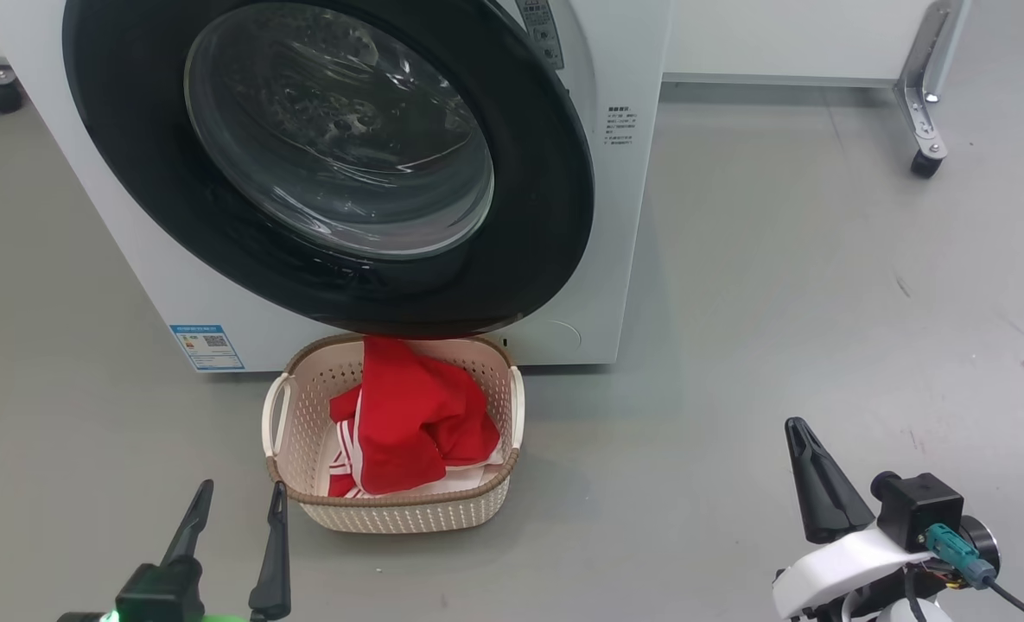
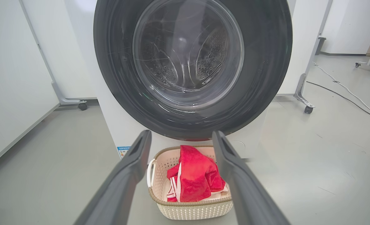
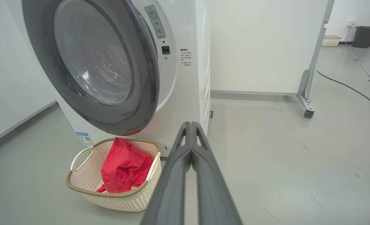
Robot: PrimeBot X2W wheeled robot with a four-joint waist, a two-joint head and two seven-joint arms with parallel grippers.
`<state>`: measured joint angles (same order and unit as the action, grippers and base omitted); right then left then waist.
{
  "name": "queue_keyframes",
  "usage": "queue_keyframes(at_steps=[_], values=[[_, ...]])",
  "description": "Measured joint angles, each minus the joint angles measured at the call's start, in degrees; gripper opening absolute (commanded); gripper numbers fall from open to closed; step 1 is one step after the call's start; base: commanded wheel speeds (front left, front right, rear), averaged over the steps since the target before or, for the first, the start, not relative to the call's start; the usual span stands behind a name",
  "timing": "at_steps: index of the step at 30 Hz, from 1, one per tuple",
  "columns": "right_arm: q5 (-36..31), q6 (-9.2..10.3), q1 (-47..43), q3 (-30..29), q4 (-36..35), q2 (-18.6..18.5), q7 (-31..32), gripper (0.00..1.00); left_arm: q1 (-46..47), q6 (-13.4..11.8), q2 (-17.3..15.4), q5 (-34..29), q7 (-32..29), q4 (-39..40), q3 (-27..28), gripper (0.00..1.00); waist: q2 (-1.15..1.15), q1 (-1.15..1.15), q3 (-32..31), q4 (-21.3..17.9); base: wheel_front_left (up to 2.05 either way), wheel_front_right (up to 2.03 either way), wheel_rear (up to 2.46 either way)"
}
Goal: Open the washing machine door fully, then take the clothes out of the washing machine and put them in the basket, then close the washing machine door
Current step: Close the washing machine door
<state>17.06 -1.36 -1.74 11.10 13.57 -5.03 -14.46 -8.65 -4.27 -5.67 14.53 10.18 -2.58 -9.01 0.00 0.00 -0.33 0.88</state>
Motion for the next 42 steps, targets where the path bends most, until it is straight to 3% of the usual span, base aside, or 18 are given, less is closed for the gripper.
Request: queue_keyframes(at_steps=[9, 17, 25, 42], values=[[-0.93, -1.19, 2.96, 0.04, -1.53, -2.25, 0.00, 0.00, 2.02, 0.00, 0.33, -0.73, 0.07, 1.23, -1.37, 1.00, 0.00, 0.00, 2.05, 1.24, 0.00, 0.00, 0.00], [-3.11, -3.80, 14.43, 3.18, -2.66, -4.09, 1.99, 0.00, 5.53, 0.55, 0.53, -1.63, 0.55, 2.56, -2.67, 1.00, 0.00, 0.00, 5.57, 3.67, 0.00, 0.00, 0.00], [-1.00, -5.09, 27.19, 4.41, -0.73, -3.54, 6.54, 0.00, 9.88, 1.61, 0.93, -2.01, 1.05, 2.88, -4.56, 1.00, 0.00, 0.00, 10.30, 7.84, 0.00, 0.00, 0.00], [3.65, -5.63, 43.91, 3.82, 7.25, -5.64, 11.17, 0.00, 17.90, 2.89, 2.78, -1.00, 2.96, 1.23, -6.58, 1.00, 0.00, 0.01, 20.47, 16.34, 0.00, 0.00, 0.00]])
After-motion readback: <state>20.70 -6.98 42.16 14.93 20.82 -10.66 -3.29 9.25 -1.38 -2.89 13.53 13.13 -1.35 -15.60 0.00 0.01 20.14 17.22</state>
